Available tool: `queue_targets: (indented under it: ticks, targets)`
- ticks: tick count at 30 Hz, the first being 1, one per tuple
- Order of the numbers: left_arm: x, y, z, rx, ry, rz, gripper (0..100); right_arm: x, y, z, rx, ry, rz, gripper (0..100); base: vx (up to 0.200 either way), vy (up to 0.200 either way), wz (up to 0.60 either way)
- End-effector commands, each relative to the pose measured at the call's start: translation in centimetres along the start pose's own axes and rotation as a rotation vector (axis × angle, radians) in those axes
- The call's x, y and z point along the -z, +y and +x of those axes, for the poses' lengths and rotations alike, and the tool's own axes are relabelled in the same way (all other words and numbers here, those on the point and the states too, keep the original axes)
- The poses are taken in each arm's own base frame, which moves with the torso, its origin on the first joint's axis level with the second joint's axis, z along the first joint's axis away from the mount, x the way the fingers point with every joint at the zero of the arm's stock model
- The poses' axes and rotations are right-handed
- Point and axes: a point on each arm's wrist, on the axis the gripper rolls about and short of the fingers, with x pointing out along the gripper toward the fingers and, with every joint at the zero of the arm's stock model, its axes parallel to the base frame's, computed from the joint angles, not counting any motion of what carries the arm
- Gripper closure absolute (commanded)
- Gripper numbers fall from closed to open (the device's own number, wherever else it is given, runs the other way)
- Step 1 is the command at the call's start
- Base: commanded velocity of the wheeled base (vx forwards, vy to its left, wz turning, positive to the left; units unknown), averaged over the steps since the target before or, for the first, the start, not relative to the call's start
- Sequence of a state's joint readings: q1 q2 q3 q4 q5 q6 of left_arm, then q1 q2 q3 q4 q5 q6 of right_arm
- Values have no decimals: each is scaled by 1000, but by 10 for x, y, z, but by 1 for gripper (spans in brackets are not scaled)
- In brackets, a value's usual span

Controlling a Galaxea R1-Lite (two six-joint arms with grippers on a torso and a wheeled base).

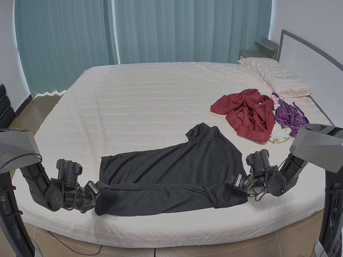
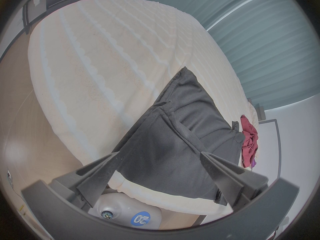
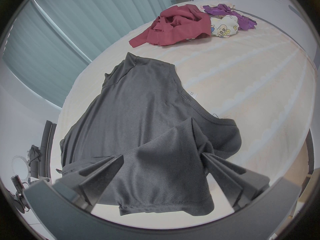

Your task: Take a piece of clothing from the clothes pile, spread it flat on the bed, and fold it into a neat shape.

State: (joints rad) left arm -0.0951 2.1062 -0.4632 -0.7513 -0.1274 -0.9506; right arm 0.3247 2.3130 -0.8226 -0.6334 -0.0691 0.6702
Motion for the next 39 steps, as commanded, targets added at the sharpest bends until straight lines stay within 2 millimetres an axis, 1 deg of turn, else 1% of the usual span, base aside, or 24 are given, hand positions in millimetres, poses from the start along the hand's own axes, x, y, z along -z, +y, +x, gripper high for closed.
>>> queue_targets:
  ticks: [1, 3, 7, 9, 10, 11, 12, 13, 15, 18, 22, 26, 27, 29, 31, 33, 35, 37, 38, 39]
  targets:
    - [0, 0, 0, -1, 1, -1, 0, 5, -5, 12, 26, 17, 2, 100, 0, 0, 0]
    - [0, 0, 0, -1, 1, -1, 0, 4, -9, 16, 36, 13, 8, 100, 0, 0, 0]
    - [0, 0, 0, -1, 1, -1, 0, -1, -13, 15, 40, 0, 24, 100, 0, 0, 0]
    - [0, 0, 0, -1, 1, -1, 0, -3, -12, 13, 36, -4, 30, 100, 0, 0, 0]
    - [0, 0, 0, -1, 1, -1, 0, -7, -10, 6, 25, -17, 40, 100, 0, 0, 0]
    - [0, 0, 0, -1, 1, -1, 0, -7, -10, 6, 24, -18, 40, 100, 0, 0, 0]
    - [0, 0, 0, -1, 1, -1, 0, -9, -9, 1, 18, -23, 45, 100, 0, 0, 0]
    - [0, 0, 0, -1, 1, -1, 0, -9, -9, 1, 18, -23, 45, 100, 0, 0, 0]
    - [0, 0, 0, -1, 1, -1, 0, -7, -12, -6, 25, -19, 49, 100, 0, 0, 0]
    - [0, 0, 0, 0, 0, 0, 0, -2, -20, -11, 42, 3, 44, 100, 0, 0, 0]
    - [0, 0, 0, 0, 0, 0, 0, -1, -27, -9, 64, 9, 54, 100, 0, 0, 0]
    - [0, 0, 1, 1, -2, 0, 0, -2, -28, -7, 55, 0, 60, 100, 0, 0, 0]
    - [0, 0, 1, 1, -2, 0, 0, -1, -29, -5, 55, 0, 55, 0, 0, 0, 0]
    - [-1, -1, 0, 3, -5, -3, 0, 1, -29, -2, 51, -4, 53, 0, 0, 0, 0]
    - [-1, -1, 0, 3, -5, -1, 0, 1, -28, -3, 46, -9, 52, 0, 0, 0, 0]
    - [-3, -3, -1, 10, -13, 1, 0, 2, -28, -9, 33, -23, 41, 0, 0, 0, 0]
    - [-6, -5, -3, 21, -31, 9, 0, -6, -27, -16, 9, -62, 41, 0, 0, 0, 0]
    - [-12, -13, -4, 48, -50, 50, 0, -10, -29, -21, -3, -75, 48, 0, 0, 0, 0]
    - [-12, -13, -4, 48, -50, 50, 0, -10, -30, -21, -3, -74, 47, 0, 0, 0, 0]
    - [-15, -18, -1, 60, -61, 117, 0, -9, -32, -26, -8, -64, 41, 0, 0, 0, 0]
